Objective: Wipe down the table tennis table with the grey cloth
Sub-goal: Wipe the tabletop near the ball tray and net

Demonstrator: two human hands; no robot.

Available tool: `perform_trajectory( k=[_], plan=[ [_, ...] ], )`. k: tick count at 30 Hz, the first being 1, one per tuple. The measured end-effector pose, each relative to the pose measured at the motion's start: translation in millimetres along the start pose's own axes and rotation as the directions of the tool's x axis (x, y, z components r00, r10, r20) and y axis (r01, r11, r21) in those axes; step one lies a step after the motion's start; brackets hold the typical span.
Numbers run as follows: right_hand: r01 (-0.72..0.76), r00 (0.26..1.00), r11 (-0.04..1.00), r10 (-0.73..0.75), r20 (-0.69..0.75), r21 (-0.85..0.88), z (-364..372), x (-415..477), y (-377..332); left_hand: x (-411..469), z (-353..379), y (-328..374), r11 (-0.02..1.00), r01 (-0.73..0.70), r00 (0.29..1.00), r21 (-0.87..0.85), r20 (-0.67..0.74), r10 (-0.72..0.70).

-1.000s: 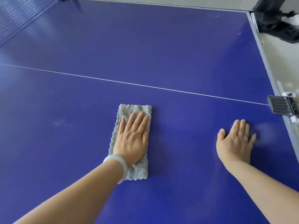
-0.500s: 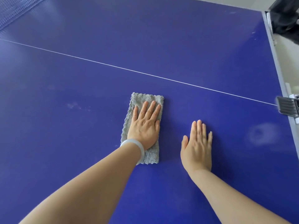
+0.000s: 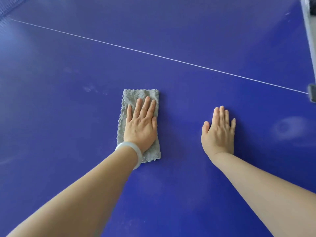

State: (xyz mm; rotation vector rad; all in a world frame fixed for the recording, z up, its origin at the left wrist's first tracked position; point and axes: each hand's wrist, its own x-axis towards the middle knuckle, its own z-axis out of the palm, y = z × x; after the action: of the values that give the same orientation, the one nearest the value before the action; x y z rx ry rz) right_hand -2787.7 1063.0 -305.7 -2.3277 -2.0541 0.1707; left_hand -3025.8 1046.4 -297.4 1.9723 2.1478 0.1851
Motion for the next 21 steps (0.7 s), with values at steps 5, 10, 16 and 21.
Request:
perform_trajectory(
  k=[5,10,16,21],
  plan=[
    [0.015,1.000,0.999,-0.015,0.017,0.040,-2,0,3,-98,30,78,0.960,-0.278,0.960,-0.021,0.024,0.278],
    [0.025,1.000,0.997,-0.026,0.002,0.073,-2,0,3,-86,15,31,0.945,-0.326,0.945,0.005,0.022,0.326],
    [0.035,0.999,0.998,-0.036,0.016,0.061,-2,0,4,-61,9,9,0.999,0.029,0.998,-0.023,-0.049,-0.030],
    [0.263,0.958,0.961,-0.270,0.094,0.083,-8,-62,22,-60,10,6,0.999,0.019,0.999,-0.034,-0.037,-0.021]
  ],
)
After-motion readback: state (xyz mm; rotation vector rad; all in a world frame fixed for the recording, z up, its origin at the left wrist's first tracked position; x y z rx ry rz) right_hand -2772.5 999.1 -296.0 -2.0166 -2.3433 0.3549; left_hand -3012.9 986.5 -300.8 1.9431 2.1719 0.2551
